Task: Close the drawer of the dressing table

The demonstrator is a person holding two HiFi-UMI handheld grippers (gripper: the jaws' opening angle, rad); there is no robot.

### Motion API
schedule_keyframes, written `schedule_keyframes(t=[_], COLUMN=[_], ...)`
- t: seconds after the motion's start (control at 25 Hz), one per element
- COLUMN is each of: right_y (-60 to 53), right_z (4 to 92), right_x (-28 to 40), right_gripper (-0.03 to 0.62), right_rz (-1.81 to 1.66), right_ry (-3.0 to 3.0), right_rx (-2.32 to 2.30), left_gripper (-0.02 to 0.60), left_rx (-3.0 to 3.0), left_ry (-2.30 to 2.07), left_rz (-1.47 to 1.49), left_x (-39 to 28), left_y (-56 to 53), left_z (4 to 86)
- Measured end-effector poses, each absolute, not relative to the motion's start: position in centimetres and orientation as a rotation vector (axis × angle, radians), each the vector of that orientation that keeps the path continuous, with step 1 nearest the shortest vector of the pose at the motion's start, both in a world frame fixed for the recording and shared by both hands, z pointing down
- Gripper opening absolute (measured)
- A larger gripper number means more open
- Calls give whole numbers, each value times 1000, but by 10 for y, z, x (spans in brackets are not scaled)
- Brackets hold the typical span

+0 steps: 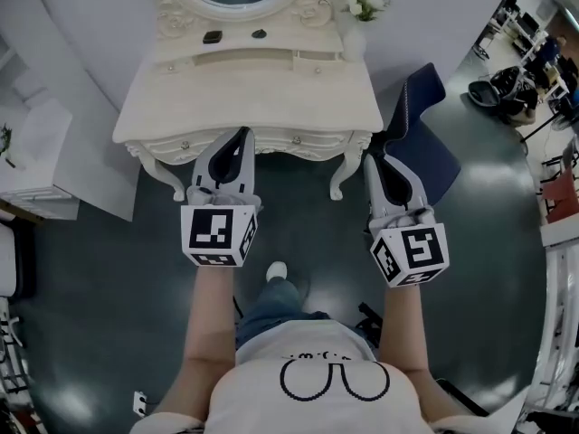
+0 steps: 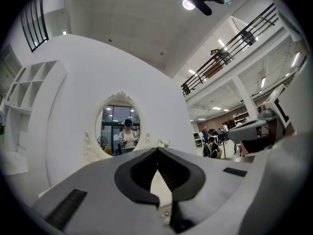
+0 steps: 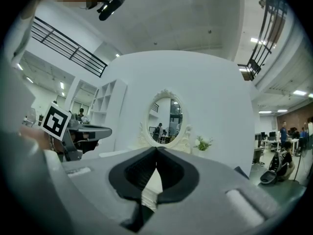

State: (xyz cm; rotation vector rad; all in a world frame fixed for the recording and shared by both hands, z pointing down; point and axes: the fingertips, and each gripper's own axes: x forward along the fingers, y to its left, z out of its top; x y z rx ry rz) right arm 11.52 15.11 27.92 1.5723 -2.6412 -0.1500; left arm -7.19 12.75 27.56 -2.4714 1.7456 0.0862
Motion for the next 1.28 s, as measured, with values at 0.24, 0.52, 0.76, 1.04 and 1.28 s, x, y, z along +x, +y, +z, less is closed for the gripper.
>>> schedule_keyframes(t=[0.24,0.52,0.76,1.04,1.28], right_y=[77,27,-17,-90,-166], right_z=[279,286,297,318,330], right_x=[82,54,46,47,56], right_gripper=[3,3,3,5,5], right_rz=[-151,-133,-151,-83,-17], right_ry=[-2569,-2542,-2511,-2486,-2480], right_rx=[1657,1639,1619,1645,1644], left_gripper=[-2,-2,-2,-2,-2], left_rx=[-2491,-2524,-2524,-2504,-2506], left_ry=[1727,1728,1743,1778,1814], left_rz=[76,52,58,33,0], left_x=[-114,-140,-148,-158,-160], left_y=[55,8,-31,-91,-165], left_z=[273,283,290,297,302])
